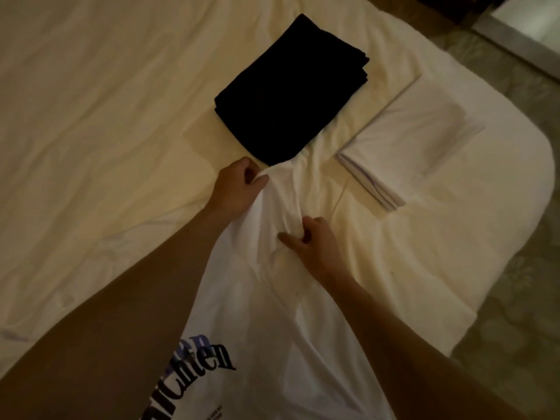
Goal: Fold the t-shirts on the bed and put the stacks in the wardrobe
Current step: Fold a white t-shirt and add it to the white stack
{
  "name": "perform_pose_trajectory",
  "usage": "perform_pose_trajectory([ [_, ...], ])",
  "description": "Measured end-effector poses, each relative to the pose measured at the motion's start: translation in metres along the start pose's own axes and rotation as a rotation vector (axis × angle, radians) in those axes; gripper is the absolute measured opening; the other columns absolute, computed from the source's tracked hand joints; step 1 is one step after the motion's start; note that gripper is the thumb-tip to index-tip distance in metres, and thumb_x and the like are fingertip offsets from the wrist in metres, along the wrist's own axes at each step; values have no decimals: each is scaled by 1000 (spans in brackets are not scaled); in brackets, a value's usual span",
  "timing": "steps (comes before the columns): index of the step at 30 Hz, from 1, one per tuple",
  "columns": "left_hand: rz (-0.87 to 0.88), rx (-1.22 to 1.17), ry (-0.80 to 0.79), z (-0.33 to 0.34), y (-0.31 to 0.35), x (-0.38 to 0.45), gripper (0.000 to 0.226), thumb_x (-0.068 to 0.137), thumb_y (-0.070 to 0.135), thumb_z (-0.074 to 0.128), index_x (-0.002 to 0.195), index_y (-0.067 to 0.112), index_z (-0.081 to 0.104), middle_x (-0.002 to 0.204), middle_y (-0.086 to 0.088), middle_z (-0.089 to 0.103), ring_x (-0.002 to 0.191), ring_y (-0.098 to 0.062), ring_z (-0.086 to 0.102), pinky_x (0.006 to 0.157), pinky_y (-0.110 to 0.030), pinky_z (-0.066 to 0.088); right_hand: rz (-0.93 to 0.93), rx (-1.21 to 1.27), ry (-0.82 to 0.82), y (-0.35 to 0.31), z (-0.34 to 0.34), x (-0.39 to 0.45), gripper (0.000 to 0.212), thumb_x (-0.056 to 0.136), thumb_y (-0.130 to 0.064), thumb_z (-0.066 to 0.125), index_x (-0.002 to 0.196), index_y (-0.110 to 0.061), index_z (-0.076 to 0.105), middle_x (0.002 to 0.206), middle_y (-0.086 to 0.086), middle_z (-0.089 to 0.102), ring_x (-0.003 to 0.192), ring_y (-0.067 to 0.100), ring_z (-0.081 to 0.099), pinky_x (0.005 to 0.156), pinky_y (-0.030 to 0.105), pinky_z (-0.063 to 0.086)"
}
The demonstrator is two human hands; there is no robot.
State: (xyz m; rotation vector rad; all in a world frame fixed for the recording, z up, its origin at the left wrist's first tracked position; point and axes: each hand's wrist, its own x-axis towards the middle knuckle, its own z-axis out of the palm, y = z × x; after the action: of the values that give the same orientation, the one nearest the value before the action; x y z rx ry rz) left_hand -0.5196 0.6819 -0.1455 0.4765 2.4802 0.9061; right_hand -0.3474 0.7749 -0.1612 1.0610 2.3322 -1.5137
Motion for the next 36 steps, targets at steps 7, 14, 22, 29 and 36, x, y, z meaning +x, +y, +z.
perform_pose_trajectory([
  [7,-179,-339,-104,6,16,8,7,92,26,62,93,23,56,90,4,59,84,-14,58,77,-27,46,279,835,-42,3,-18,-11,34,88,-18,72,104,6,56,108,26,66,91,33,72,80,50,60],
  [14,-152,-342,-88,-1,21,3,10,91,20,61,87,27,54,84,8,58,78,-8,56,71,-22,45,162,736,-25,-1,-17,-18,21,90,-12,68,107,-13,56,101,1,74,92,23,72,85,48,58],
  [22,-119,-334,-253,-12,26,8,24,84,26,75,107,22,70,91,9,68,89,-6,63,82,-19,46,217,501,136,15,-14,-34,16,85,-26,73,101,-23,70,91,-3,73,81,14,70,74,38,60],
  [29,-5,-128,-274,-16,38,10,12,90,32,69,98,23,72,94,7,67,89,-6,61,78,-20,46,211,580,136,6,-15,-35,12,88,-25,71,93,-14,71,86,1,72,75,15,69,65,32,57],
  [36,56,-189,-247,-16,53,1,19,92,16,60,110,23,63,95,9,66,83,-3,60,69,-13,46,146,446,185,7,-21,-37,11,94,-28,63,92,-18,68,87,4,70,79,20,68,74,38,60],
])
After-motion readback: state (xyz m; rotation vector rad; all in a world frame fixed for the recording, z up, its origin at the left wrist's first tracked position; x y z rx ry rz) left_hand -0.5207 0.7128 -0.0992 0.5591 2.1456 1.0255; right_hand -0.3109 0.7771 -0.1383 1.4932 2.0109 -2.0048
